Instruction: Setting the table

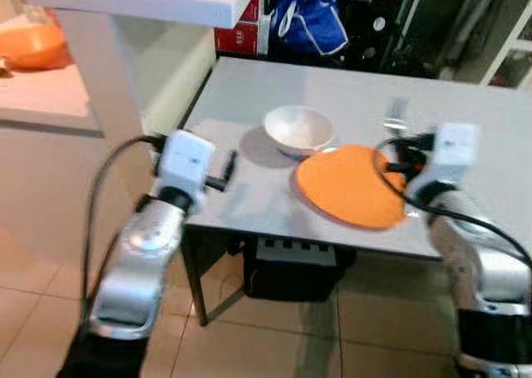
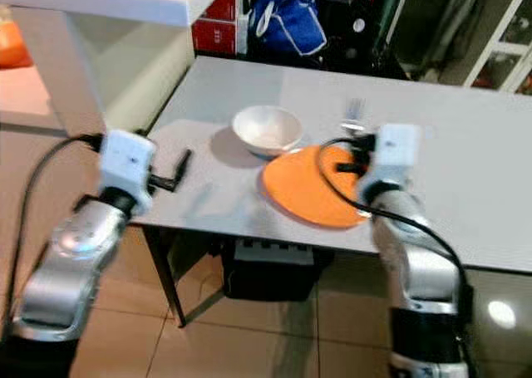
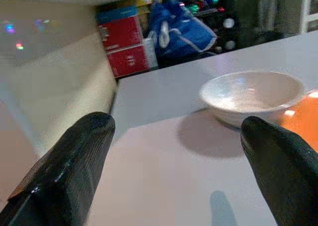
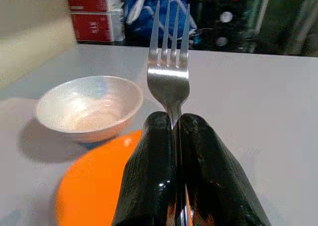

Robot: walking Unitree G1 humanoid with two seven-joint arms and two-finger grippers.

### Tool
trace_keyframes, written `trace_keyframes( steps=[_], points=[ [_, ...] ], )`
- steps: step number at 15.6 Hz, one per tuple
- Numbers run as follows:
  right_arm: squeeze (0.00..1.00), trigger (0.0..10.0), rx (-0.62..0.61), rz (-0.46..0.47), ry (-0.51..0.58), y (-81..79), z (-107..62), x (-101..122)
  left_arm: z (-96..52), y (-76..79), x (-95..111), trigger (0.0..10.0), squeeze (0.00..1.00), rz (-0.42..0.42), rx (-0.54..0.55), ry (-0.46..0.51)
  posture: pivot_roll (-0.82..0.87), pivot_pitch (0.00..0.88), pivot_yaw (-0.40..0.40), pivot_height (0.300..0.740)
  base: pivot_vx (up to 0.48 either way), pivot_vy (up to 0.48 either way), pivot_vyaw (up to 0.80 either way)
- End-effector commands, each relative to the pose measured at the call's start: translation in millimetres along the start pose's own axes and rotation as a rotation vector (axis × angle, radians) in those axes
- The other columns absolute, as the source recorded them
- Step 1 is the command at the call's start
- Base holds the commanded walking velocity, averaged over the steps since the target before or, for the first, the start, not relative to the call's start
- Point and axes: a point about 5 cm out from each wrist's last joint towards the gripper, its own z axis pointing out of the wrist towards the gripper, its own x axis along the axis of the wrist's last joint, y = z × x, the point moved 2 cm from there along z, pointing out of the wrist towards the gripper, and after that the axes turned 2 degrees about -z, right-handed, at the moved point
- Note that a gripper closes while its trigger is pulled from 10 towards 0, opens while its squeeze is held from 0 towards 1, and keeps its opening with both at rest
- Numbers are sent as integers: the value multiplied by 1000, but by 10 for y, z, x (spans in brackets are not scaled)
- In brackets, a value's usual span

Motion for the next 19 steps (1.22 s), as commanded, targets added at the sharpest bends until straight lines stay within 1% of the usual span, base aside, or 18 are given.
trace_keyframes(
  steps=[1,3,4,5,7,8,10,11,13,14,15,16,19],
  points=[
    [0,10000,-36,11,-14,94,-49,-52,10,92,17,10000,0,-5,-28,12,-29,0,-47,740,330,0,0],
    [0,10000,-45,42,-43,70,-143,-177,-1,111,-1,10000,0,-5,-32,10,-31,0,-48,740,334,0,0],
    [0,10000,-53,54,-69,56,-236,-288,-17,120,-23,10000,0,-4,-36,7,-33,0,-47,740,330,0,0],
    [0,10000,-63,69,-76,53,-298,-342,-32,130,-45,10000,0,-2,-44,4,-36,0,-44,740,334,0,0],
    [0,10000,-68,88,-76,42,-358,-371,-53,157,-78,10000,0,-9,-61,0,-43,0,-37,740,336,0,0],
    [0,10000,-67,88,-75,39,-377,-371,-67,178,-79,10000,0,-16,-71,1,-47,0,-35,740,334,0,0],
    [0,10000,-62,78,-76,53,-388,-356,-111,326,-87,10000,0,-41,-154,-2,-52,0,-37,740,0,0,0],
    [0,10000,-60,71,-77,73,-413,-350,-163,409,-73,10000,0,-29,-209,11,-58,0,-39,740,0,0,0],
    [0,10000,-58,69,-77,94,-436,-346,-219,474,-50,10000,0,-21,-257,37,-60,0,-39,740,0,0,0],
    [0,10000,-47,68,-82,131,-498,-371,-329,568,-41,10000,0,-6,-311,60,-63,0,-55,740,0,0,0],
    [0,10000,-37,69,-87,140,-517,-387,-361,593,-39,10000,0,-6,-323,64,-66,0,-61,740,0,0,0],
    [0,10000,-24,48,-104,164,-516,-407,-389,618,-36,10000,0,-7,-342,67,-73,0,-66,740,0,0,0],
    [0,10000,-27,25,-92,271,-418,-344,-384,659,-30,10000,0,-3,-374,70,-96,0,-60,740,0,0,0]
  ],
)
